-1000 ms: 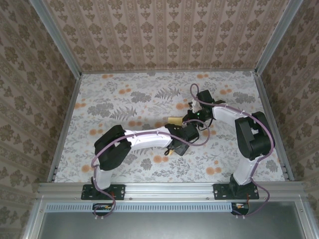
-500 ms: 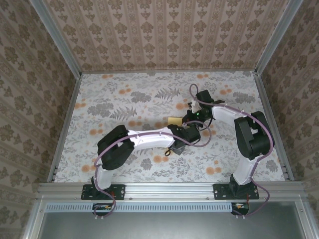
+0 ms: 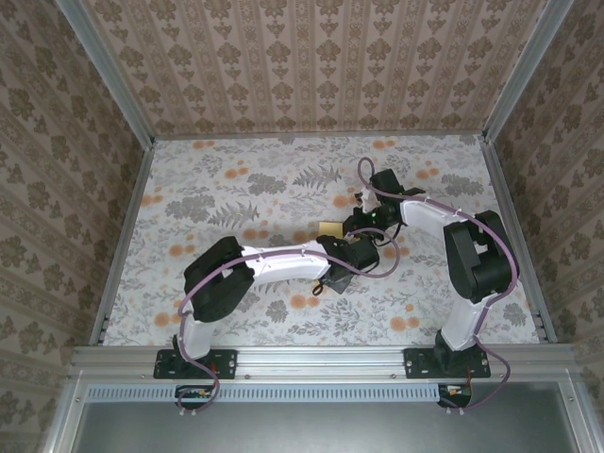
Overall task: Fold a paper plane with a square sheet of paper (fold left side to right side)
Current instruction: Fold the wing for the fifth time at the center of the table.
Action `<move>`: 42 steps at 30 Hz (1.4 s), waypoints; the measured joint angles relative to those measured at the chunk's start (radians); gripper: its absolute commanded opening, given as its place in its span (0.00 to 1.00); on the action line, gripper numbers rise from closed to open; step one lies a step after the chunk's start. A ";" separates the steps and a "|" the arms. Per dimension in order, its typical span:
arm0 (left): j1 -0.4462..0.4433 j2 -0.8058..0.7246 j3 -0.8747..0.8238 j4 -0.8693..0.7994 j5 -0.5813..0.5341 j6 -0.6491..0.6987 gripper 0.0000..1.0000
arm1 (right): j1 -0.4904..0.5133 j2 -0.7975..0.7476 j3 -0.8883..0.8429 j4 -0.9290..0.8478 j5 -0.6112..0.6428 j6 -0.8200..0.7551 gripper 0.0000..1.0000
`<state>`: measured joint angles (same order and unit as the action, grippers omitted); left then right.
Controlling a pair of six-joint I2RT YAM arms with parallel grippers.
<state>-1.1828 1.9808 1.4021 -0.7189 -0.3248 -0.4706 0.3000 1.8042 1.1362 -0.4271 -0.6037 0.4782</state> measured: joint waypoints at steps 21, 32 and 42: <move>0.216 -0.238 -0.383 0.459 0.433 -0.118 0.05 | -0.079 -0.290 -0.272 0.182 0.148 -0.006 0.60; 0.290 -0.247 -0.515 0.705 0.627 -0.246 0.05 | -0.018 -0.286 -0.383 0.399 0.098 0.024 0.60; 0.346 -0.269 -0.596 0.867 0.735 -0.347 0.05 | 0.049 -0.216 -0.390 0.530 0.095 0.060 0.59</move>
<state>-0.8371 1.7115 0.8062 0.1482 0.4103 -0.8177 0.3492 1.5887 0.7460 0.1032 -0.5087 0.5377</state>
